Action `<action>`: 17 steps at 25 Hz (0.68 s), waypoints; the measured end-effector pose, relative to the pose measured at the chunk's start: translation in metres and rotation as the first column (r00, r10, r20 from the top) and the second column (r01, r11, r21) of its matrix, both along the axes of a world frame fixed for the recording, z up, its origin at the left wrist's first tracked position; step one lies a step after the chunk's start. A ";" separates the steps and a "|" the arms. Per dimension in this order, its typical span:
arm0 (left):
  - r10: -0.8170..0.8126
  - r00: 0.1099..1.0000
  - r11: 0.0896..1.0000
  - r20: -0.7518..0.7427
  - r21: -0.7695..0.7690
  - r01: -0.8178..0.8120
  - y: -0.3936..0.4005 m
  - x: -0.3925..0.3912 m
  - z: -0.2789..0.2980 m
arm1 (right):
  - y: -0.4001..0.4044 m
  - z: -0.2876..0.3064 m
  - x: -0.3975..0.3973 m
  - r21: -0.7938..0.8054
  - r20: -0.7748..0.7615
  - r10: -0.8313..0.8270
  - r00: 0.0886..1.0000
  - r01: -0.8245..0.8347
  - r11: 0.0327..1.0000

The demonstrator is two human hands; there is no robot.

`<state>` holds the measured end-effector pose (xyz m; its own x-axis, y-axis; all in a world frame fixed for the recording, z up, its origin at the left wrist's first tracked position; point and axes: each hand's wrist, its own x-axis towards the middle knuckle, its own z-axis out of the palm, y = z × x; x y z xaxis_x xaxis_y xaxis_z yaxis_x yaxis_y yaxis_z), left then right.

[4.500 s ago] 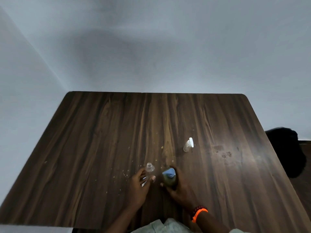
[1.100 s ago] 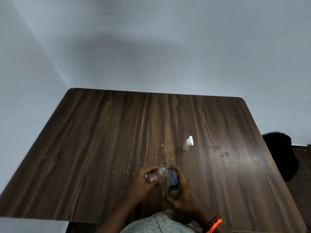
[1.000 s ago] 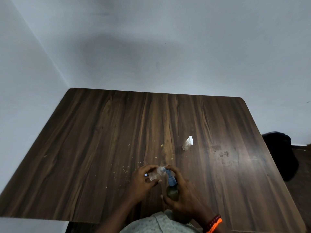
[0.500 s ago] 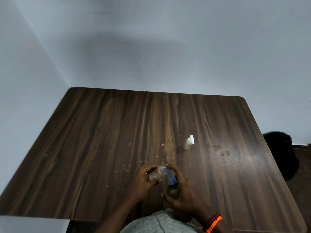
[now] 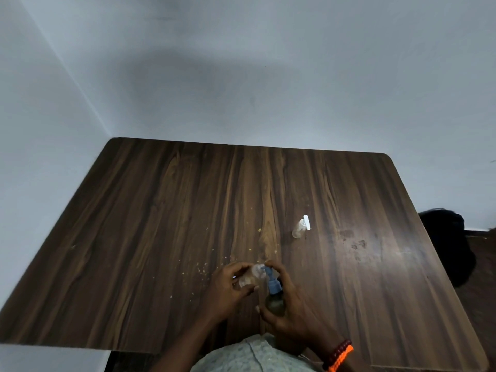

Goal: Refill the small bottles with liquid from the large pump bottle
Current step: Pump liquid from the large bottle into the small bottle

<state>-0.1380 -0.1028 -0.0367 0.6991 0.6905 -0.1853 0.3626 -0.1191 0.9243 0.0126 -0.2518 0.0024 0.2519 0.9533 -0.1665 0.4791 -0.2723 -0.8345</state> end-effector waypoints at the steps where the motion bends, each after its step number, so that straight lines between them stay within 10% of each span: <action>1: 0.005 1.000 1.000 -0.002 0.001 -0.005 0.001 0.000 -0.001 | -0.001 -0.001 0.000 0.001 0.013 0.006 1.000 -0.006 1.000; 17: -0.009 1.000 0.999 -0.016 -0.051 0.008 0.000 -0.001 0.003 | -0.006 0.002 0.000 0.009 -0.008 0.034 0.999 -0.034 0.999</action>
<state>-0.1391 -0.1027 -0.0339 0.7018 0.6740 -0.2309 0.3764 -0.0756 0.9234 0.0130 -0.2577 0.0042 0.2181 0.9627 -0.1599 0.4806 -0.2485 -0.8410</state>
